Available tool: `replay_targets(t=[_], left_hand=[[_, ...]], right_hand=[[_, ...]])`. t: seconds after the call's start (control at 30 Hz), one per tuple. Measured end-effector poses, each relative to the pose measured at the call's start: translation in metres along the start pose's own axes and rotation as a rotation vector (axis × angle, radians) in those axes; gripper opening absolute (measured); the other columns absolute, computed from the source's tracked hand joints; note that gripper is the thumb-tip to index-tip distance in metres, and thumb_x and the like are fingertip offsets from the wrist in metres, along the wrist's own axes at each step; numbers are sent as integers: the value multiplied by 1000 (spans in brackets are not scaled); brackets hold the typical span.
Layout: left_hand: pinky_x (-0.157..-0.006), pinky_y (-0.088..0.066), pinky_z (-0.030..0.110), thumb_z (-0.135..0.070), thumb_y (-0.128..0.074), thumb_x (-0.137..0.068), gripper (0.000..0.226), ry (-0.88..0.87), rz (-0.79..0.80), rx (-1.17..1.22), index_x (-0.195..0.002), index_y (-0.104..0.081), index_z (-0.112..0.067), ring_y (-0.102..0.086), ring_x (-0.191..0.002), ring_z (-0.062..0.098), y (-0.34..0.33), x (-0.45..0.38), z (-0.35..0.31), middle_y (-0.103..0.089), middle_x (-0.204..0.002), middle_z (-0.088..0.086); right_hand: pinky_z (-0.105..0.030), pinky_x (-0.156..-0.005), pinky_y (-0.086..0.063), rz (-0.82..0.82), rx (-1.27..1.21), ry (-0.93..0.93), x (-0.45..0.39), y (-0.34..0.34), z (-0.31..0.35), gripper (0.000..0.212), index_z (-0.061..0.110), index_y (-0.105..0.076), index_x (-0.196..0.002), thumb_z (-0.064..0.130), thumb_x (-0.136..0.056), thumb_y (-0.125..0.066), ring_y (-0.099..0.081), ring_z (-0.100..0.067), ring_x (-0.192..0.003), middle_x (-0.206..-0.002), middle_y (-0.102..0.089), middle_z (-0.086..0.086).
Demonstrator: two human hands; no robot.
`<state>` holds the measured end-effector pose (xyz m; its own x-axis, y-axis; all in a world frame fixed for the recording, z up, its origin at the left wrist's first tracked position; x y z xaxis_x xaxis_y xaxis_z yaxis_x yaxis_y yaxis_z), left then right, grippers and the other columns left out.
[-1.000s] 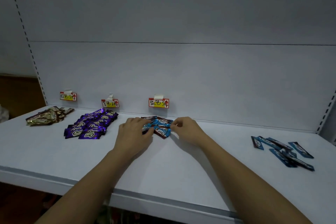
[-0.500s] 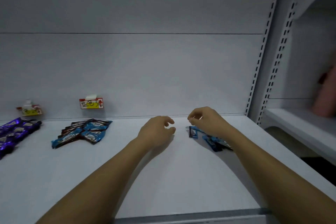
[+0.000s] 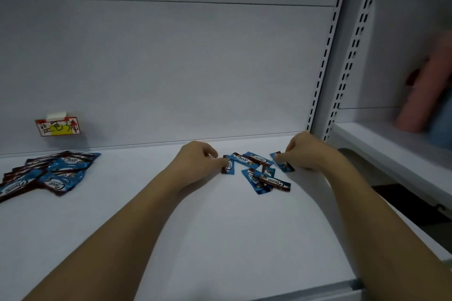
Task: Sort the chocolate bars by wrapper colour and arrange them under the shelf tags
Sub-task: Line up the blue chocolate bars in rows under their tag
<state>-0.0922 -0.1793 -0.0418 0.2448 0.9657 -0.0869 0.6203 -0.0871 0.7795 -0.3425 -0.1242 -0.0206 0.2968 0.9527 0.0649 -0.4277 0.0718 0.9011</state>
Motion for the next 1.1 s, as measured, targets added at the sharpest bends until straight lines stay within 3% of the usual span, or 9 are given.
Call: replay_targets(t=[0.1,0.23,0.3,0.4,0.5,0.7,0.87,1.0,1.1], left_hand=[[-58,-35,16,-50,-72,-77,34,-28,16,-59,-102,-66,-28,-50,-77,2,-5,5,-7,-56,-92,-10],[-59,-40,17,-31,-73,-82,5,-25,34,-6,-84,-68,-31,-55,-76,6,-6,8,-15,-62,-85,-11],[-64,-45,18,-19,-70,-84,12,-5,35,28,-80,-67,-30,-57,-79,9,-6,8,-15,-67,-90,-6],[-64,-46,19,-16,-68,-86,12,57,49,42,-94,-68,-25,-57,-84,12,-3,8,-12,-67,-103,1],[-61,-43,19,-16,-66,-88,23,96,82,14,-110,-71,-18,-55,-81,10,-1,7,-8,-67,-103,3],[-52,-35,20,-18,-65,-86,10,76,15,70,-80,-68,-24,-52,-70,7,2,8,-9,-62,-80,-6],[-59,-42,17,-18,-66,-88,11,-39,-28,260,-85,-66,-29,-61,-81,4,-6,11,-18,-67,-86,-13],[-62,-45,17,-21,-63,-91,17,-100,-11,327,-81,-68,-34,-61,-78,1,-7,16,-27,-66,-79,-20],[-55,-42,7,-19,-62,-91,17,-160,46,384,-82,-71,-31,-60,-68,-6,-8,22,-38,-69,-77,-17]], right_hand=[[-38,-77,-54,17,-9,-7,5,-2,5,47,-1,-71,-105,35,-77,-80,-66,-29,-97,-106,-69,-18],[-24,-54,-43,-18,-97,18,8,-2,8,18,11,-70,-87,21,-77,-81,-56,-11,-69,-83,-64,-1],[-24,-53,-40,-64,-190,24,5,-1,6,15,17,-65,-80,18,-79,-80,-54,-10,-69,-84,-64,-1],[-37,-72,-56,-139,-370,17,1,2,5,12,17,-66,-85,19,-81,-78,-62,-17,-82,-91,-67,-4],[-37,-70,-58,-135,-483,55,1,-2,12,11,18,-69,-89,20,-82,-78,-65,-14,-80,-84,-69,-1],[-21,-58,-43,-57,-359,132,3,-18,29,12,19,-74,-97,21,-85,-75,-61,-7,-77,-87,-68,4],[-23,-63,-45,-1,-245,147,5,-24,34,19,17,-74,-105,25,-90,-69,-60,-10,-85,-98,-70,1],[-27,-67,-50,52,-244,158,6,-26,36,7,23,-70,-84,23,-91,-67,-63,-12,-81,-88,-70,2],[-21,-55,-44,28,-282,149,3,-24,35,15,24,-61,-80,13,-89,-68,-59,-8,-72,-83,-65,4]])
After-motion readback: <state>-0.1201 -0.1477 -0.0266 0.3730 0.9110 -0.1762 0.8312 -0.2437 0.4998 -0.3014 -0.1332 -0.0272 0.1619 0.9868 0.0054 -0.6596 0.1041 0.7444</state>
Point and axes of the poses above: each hand's wrist, its own x-axis away from the middle knuckle, its own y-axis out of the back of the hand, z = x × y, the point moved 6 cm from there along -x, towards the middle knuckle
